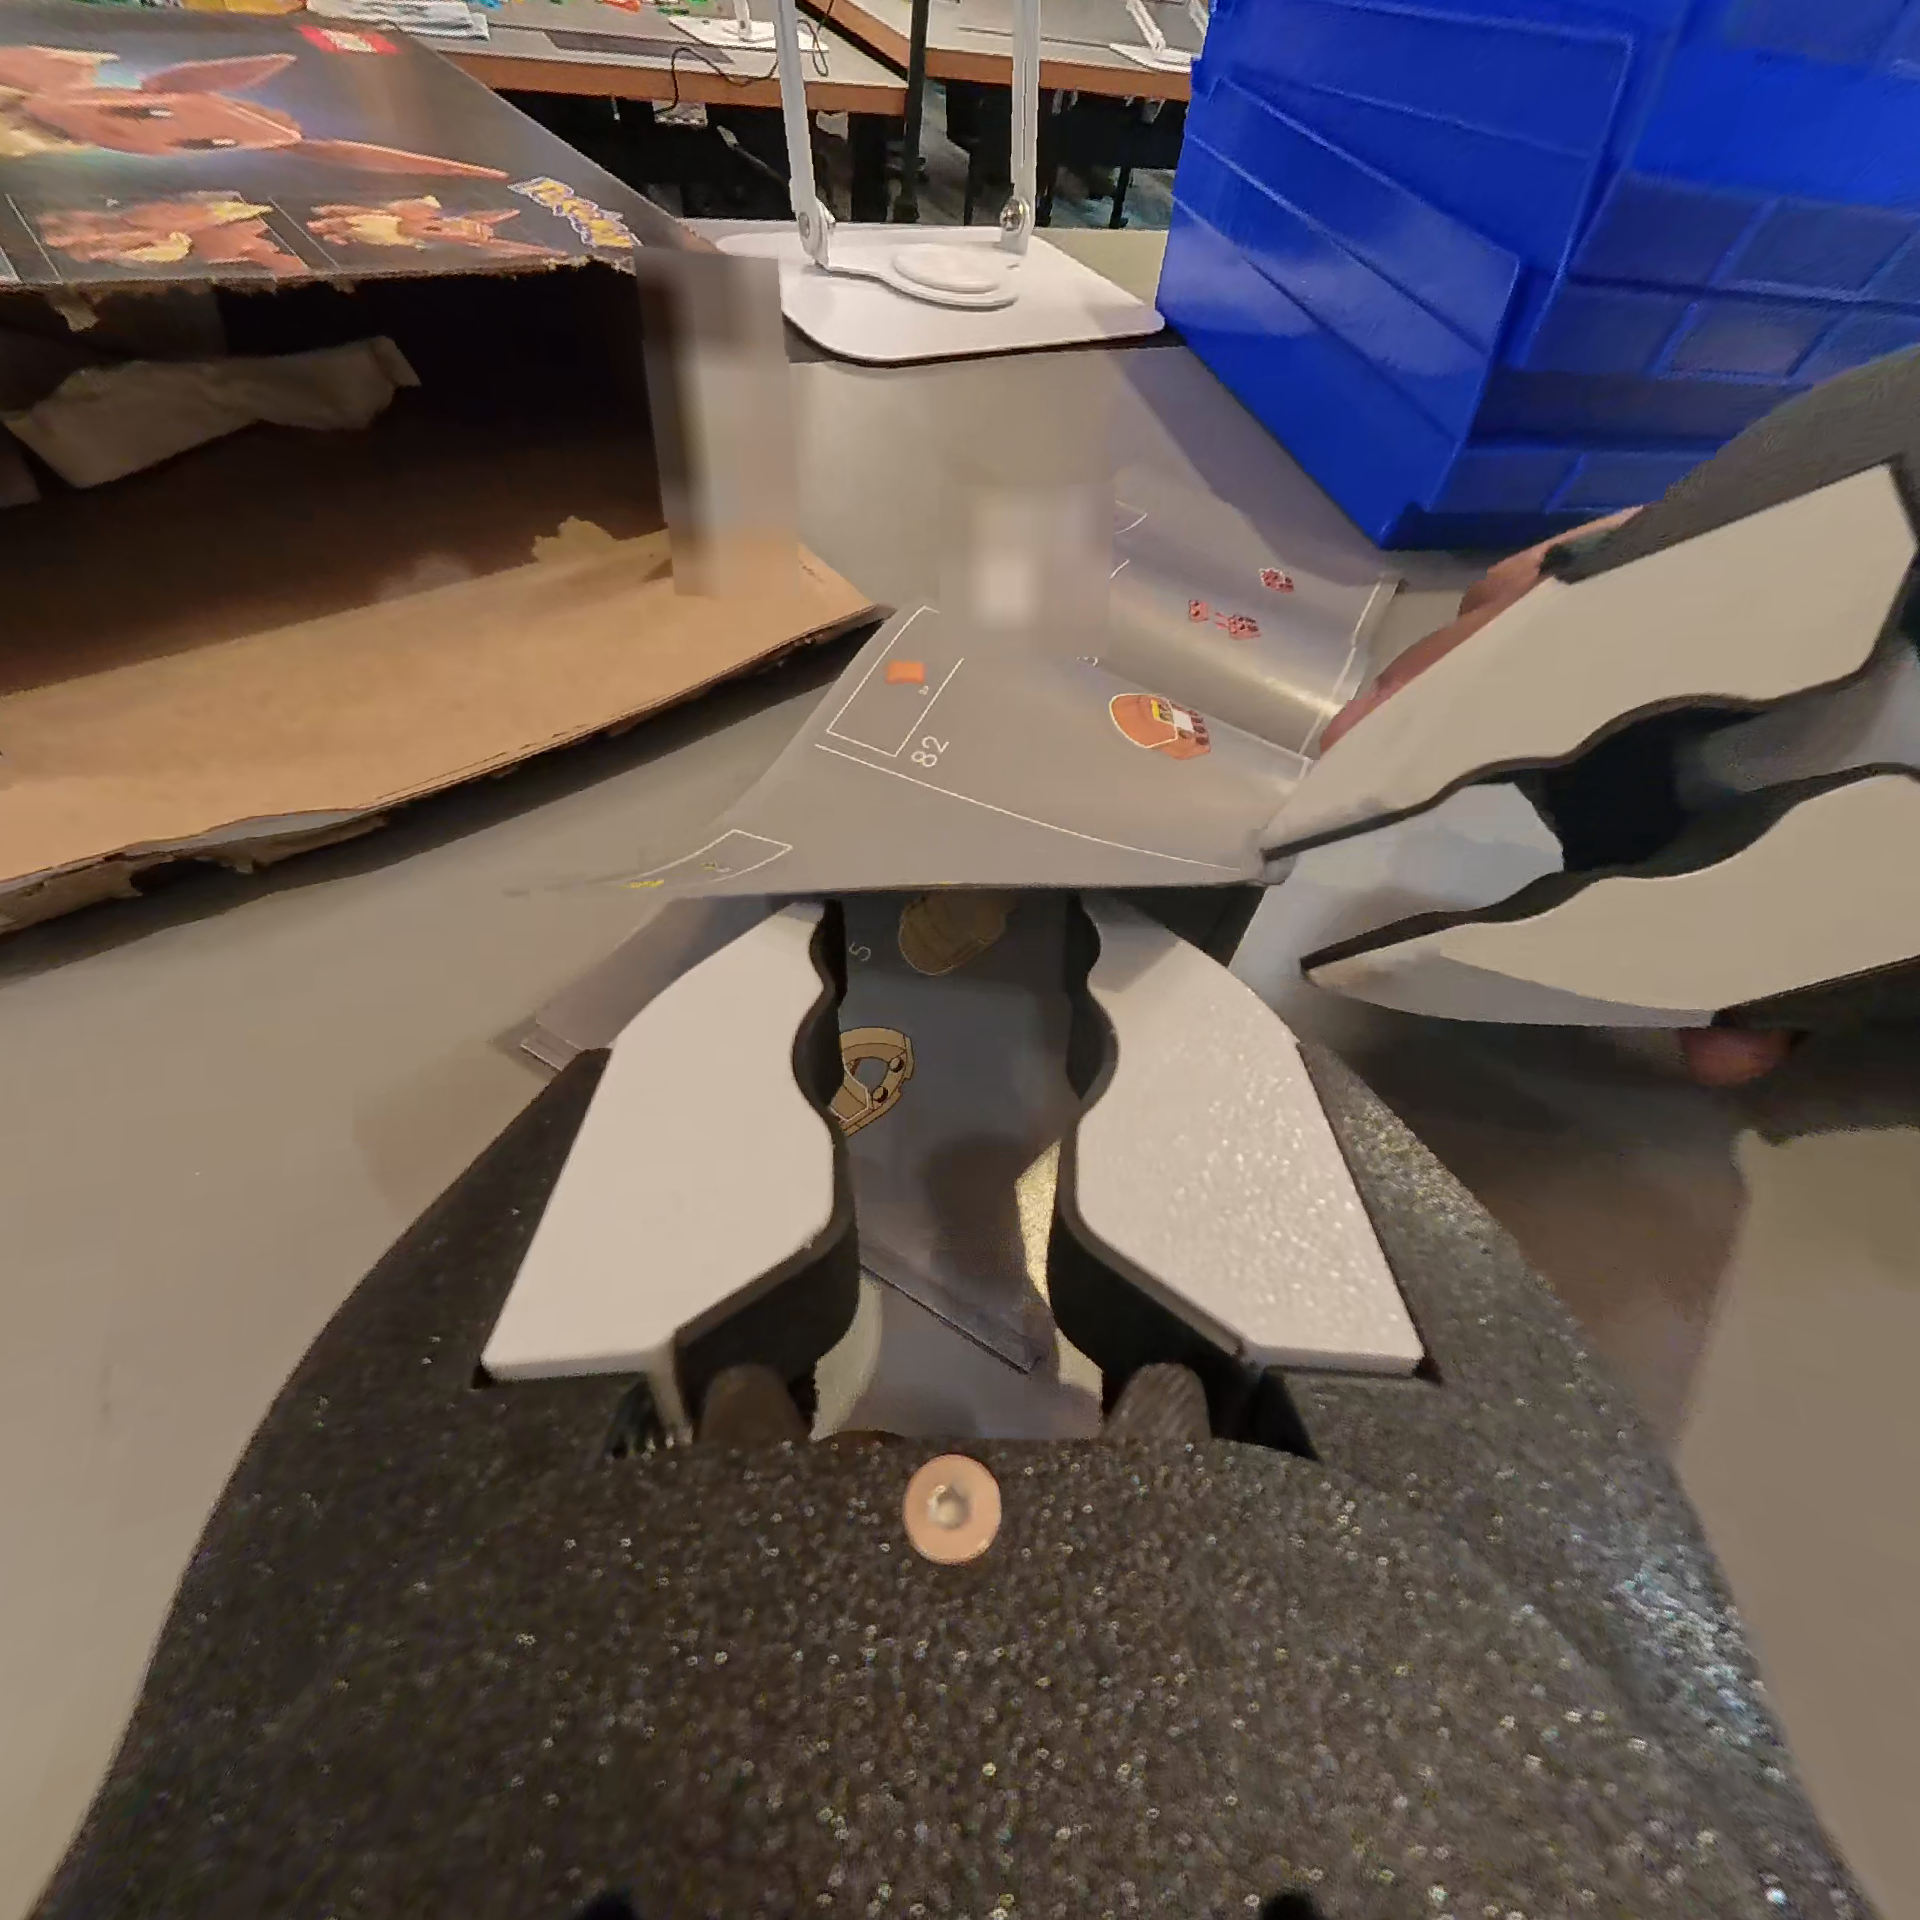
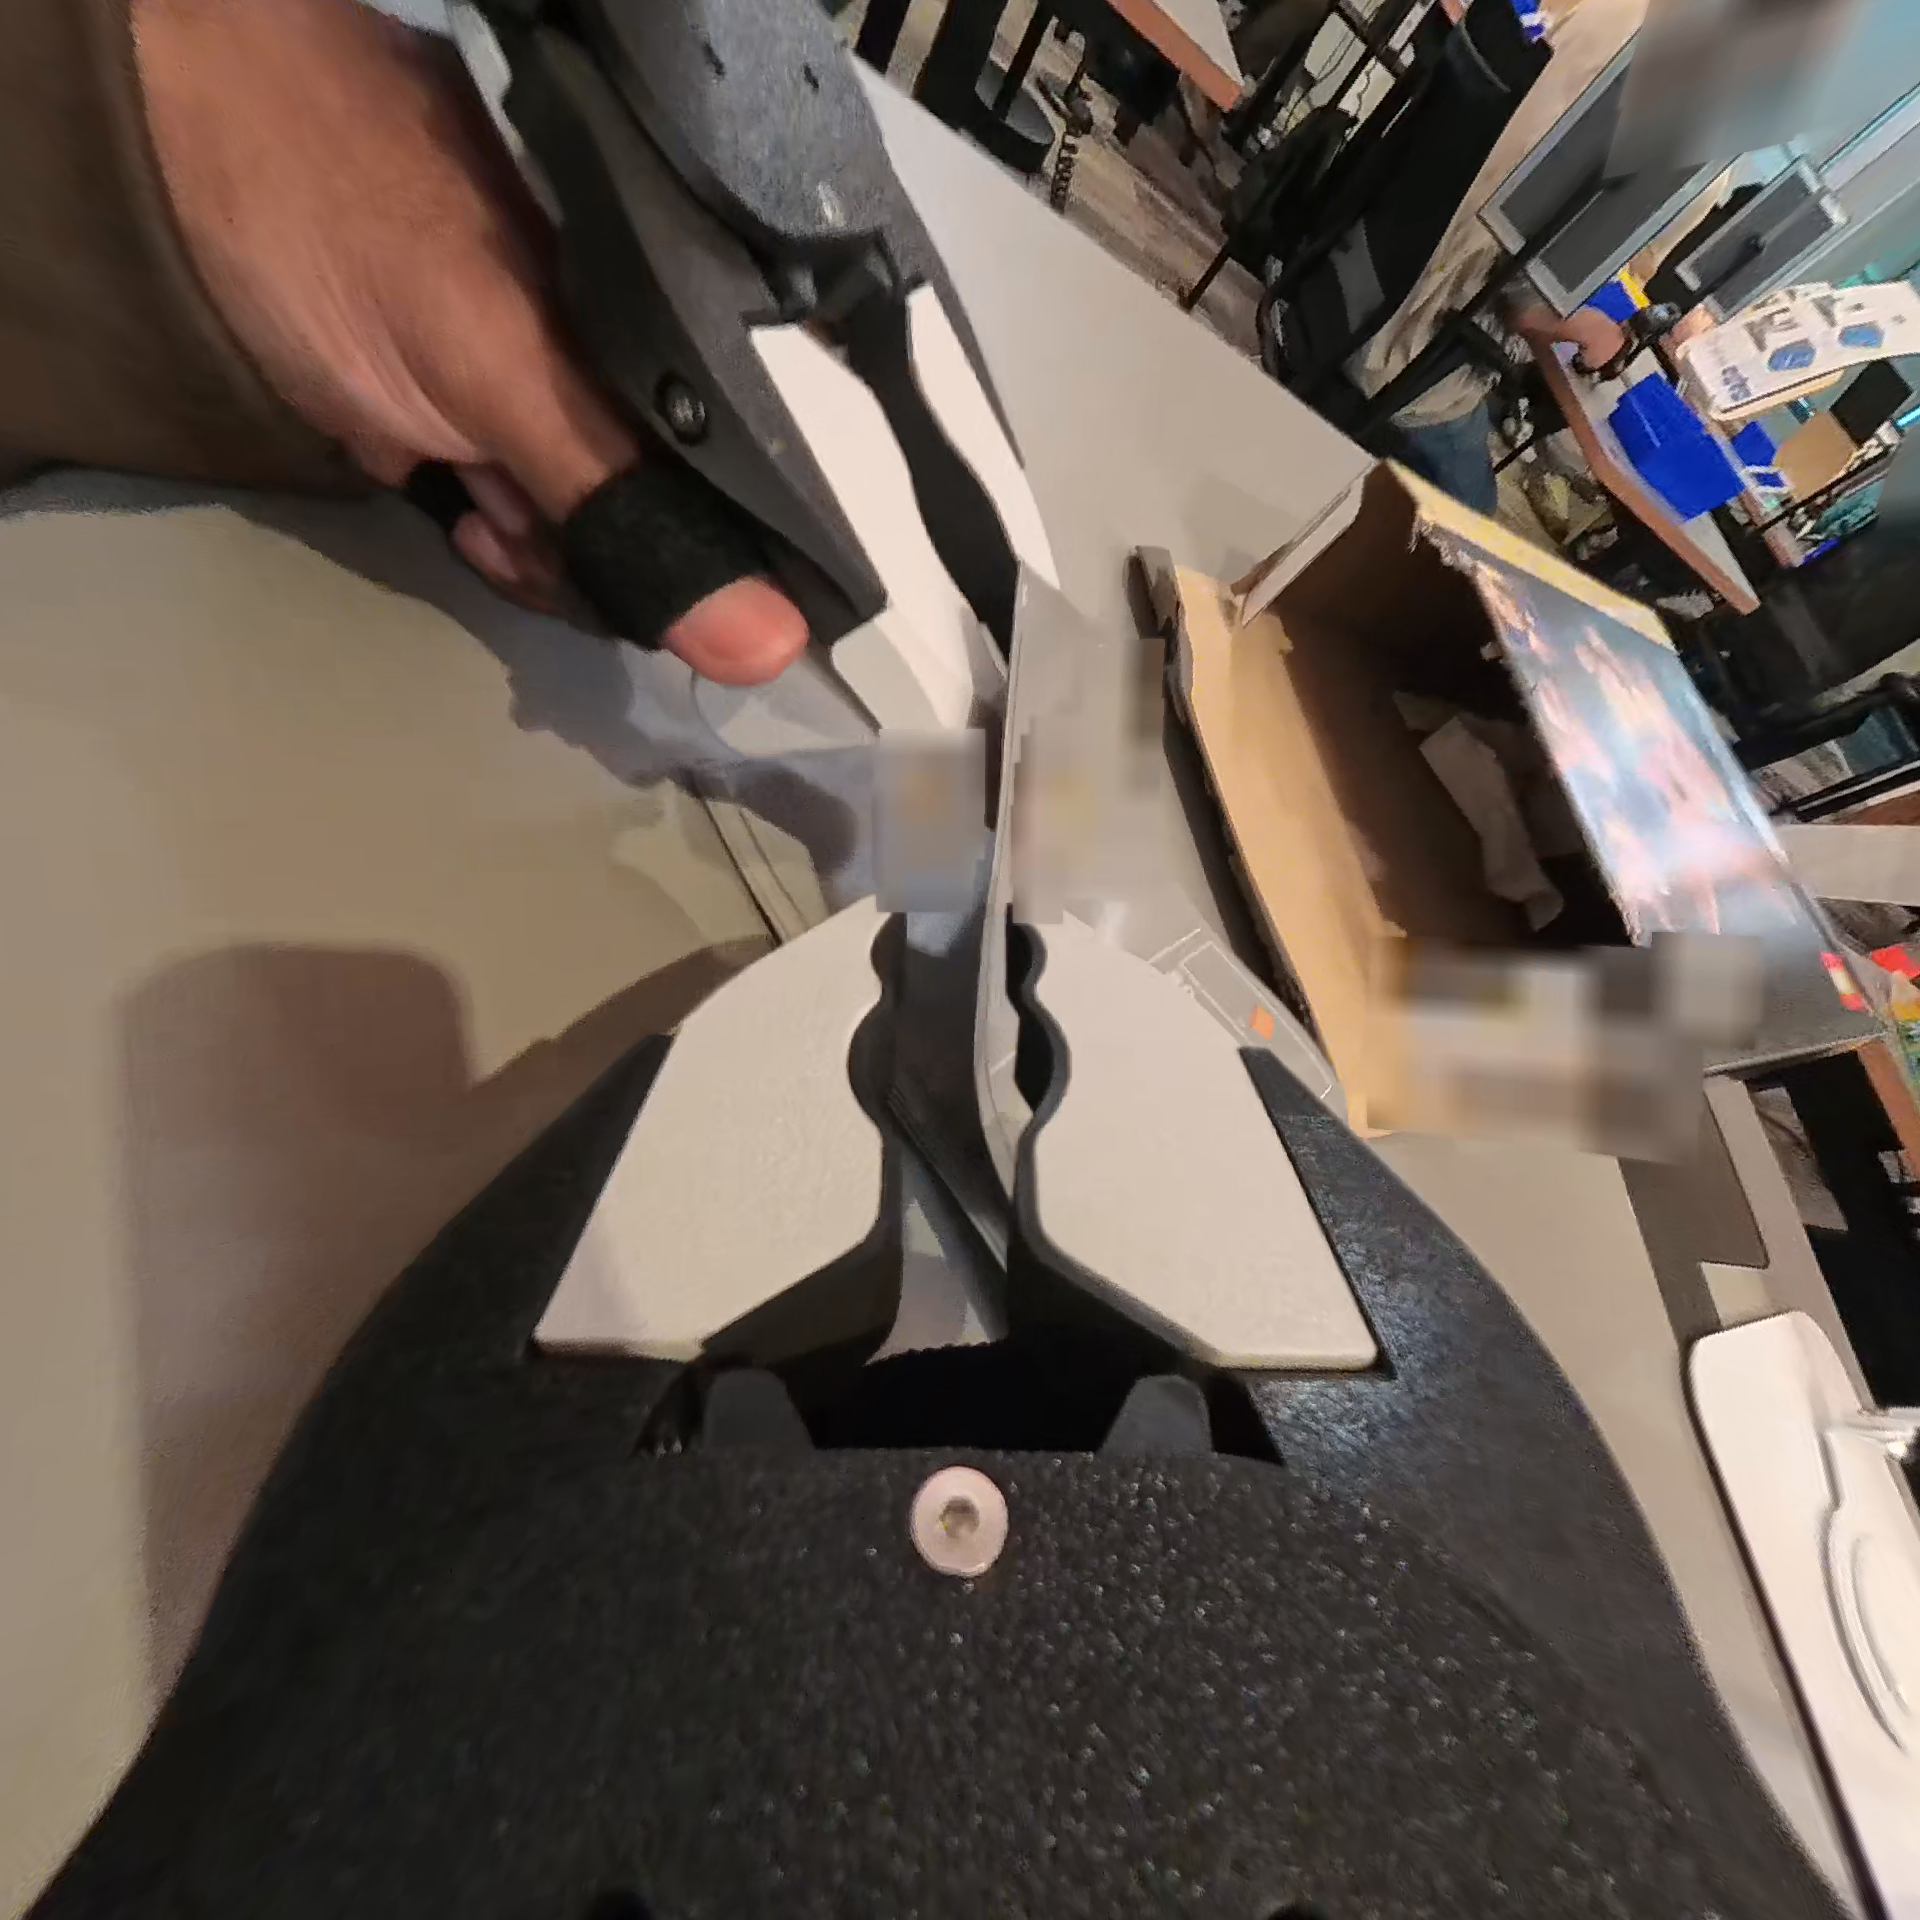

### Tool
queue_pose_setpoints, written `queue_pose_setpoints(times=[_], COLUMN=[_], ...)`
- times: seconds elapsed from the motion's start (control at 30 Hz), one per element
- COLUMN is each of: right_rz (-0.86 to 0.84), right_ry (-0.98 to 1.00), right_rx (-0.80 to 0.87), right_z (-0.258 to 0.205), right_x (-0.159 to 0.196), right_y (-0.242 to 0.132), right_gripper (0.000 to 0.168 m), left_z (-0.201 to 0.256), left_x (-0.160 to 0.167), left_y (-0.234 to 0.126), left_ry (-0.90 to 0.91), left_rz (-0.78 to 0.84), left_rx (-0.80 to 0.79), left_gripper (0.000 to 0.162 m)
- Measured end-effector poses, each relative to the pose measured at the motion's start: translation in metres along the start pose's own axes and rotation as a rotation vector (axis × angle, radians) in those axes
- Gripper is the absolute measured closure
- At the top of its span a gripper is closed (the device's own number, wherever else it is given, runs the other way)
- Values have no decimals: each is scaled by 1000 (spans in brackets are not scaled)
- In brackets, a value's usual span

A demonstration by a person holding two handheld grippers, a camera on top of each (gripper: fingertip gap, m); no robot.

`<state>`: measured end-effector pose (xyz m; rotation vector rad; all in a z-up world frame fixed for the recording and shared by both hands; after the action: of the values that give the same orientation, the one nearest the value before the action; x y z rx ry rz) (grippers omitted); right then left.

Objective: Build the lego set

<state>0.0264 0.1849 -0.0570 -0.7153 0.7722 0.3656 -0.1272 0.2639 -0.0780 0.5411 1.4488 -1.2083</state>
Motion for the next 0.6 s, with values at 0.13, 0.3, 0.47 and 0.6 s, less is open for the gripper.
queue_pose_setpoints(times=[0.13,0.3,0.47,0.6], right_rz=[17,-33,-51,-74], right_ry=[18,23,43,108], right_rx=[-11,-76,-89,-124], right_z=[9,16,23,27], right_x=[-16,-28,-29,-23], right_y=[4,17,20,21], right_gripper=[144,141,157,166], left_z=[1,3,1,2], left_x=[0,0,0,0], left_y=[1,1,-2,-1], left_ry=[11,35,31,41], left_rz=[-2,-3,13,5], left_rx=[-9,-12,-8,2], left_gripper=[122,123,124,125])
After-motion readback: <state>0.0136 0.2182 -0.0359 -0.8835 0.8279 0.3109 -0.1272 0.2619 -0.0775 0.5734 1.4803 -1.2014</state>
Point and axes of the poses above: each gripper's, where its closed fingertips meet, y out along the fingers, x out of its underside, z = x × y across the jaws, the point moved 10 cm from there along -y, back along the fingers, and after that the axes turned 1 degree about x, right-handed, at the moved point
